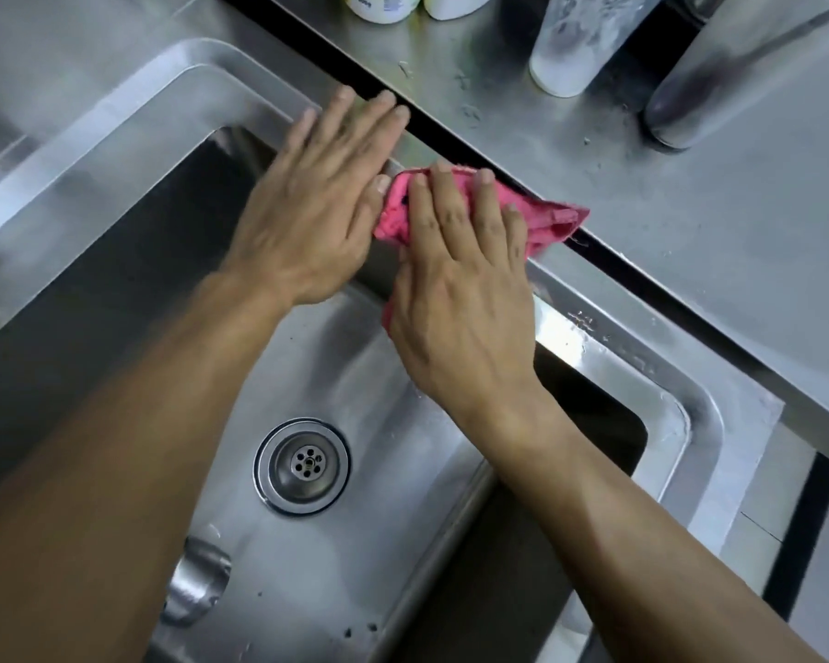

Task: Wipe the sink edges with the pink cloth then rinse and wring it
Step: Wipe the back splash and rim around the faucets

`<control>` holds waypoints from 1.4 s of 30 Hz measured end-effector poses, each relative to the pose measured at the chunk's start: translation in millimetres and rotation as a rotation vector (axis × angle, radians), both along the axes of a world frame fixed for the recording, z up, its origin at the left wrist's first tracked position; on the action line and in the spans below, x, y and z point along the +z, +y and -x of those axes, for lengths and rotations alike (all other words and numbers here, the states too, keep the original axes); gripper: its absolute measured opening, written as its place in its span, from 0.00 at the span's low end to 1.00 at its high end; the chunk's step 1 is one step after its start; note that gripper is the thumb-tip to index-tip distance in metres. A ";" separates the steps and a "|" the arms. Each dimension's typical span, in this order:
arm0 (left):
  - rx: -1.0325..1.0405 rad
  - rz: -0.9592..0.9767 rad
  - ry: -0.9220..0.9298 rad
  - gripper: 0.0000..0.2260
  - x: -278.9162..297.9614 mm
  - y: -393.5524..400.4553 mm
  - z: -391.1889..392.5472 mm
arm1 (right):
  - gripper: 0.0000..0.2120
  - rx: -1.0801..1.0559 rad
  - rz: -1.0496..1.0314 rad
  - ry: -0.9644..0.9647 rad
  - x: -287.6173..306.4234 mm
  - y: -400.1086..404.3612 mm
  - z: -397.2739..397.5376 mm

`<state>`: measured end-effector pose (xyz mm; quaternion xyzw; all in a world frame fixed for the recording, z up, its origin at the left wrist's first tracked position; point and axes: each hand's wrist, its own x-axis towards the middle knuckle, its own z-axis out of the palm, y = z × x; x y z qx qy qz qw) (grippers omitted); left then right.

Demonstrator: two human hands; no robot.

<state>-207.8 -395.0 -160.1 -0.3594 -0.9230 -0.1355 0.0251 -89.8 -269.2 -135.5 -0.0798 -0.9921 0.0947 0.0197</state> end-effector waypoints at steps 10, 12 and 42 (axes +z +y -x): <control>0.076 -0.009 -0.028 0.24 -2.2 -0.1 -8.3 | 0.27 -0.025 -0.049 -0.054 4.8 28.8 -43.8; 0.074 -0.015 -0.013 0.24 -2.3 -2.4 -7.2 | 0.27 0.049 -0.043 -0.053 5.5 15.1 -10.4; 0.025 0.015 -0.039 0.26 0.6 90.4 -119.3 | 0.28 0.334 0.178 -0.222 37.4 150.3 -87.2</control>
